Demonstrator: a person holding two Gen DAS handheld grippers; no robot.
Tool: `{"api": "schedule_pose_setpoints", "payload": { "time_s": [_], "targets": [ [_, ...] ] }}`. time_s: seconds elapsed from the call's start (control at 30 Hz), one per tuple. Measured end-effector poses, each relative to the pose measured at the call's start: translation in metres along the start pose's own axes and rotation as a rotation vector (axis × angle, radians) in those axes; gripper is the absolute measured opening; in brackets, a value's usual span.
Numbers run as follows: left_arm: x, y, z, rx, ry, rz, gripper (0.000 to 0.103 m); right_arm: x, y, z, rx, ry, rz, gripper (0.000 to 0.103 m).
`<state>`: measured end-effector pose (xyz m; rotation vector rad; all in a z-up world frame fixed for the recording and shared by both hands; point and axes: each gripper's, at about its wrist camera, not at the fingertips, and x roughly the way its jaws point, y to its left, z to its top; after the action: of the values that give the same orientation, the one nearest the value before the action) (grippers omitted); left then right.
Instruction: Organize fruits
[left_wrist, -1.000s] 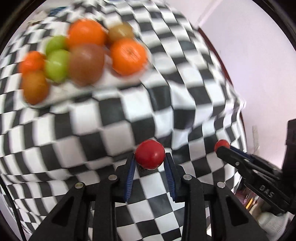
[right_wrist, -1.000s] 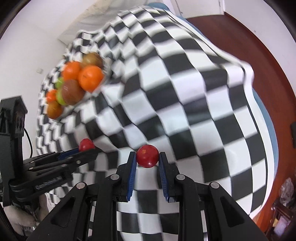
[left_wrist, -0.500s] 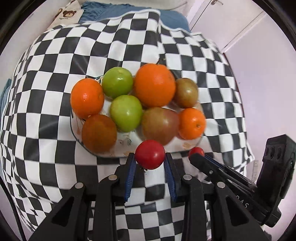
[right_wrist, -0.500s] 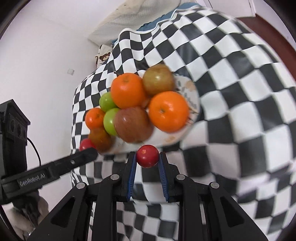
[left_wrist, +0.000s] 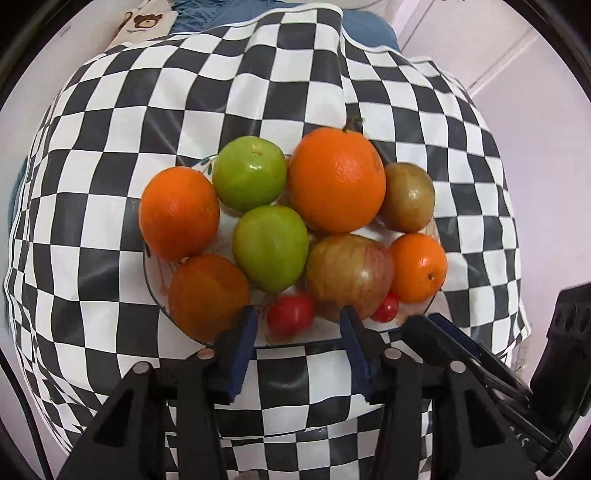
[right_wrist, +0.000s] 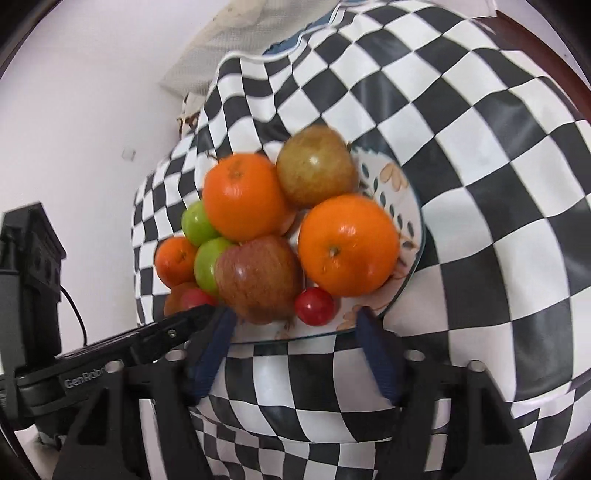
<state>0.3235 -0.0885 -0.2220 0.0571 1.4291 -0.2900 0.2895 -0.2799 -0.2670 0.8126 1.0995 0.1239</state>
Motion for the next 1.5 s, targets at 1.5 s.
{"api": "schedule_pose_setpoints", "payload": {
  "time_s": [1.5],
  "targets": [
    [-0.233, -0.032, -0.146, 0.047, -0.465, 0.134, 0.083, -0.266, 0.147, -0.096, -0.43, -0.316, -0.409, 0.1]
  ]
}}
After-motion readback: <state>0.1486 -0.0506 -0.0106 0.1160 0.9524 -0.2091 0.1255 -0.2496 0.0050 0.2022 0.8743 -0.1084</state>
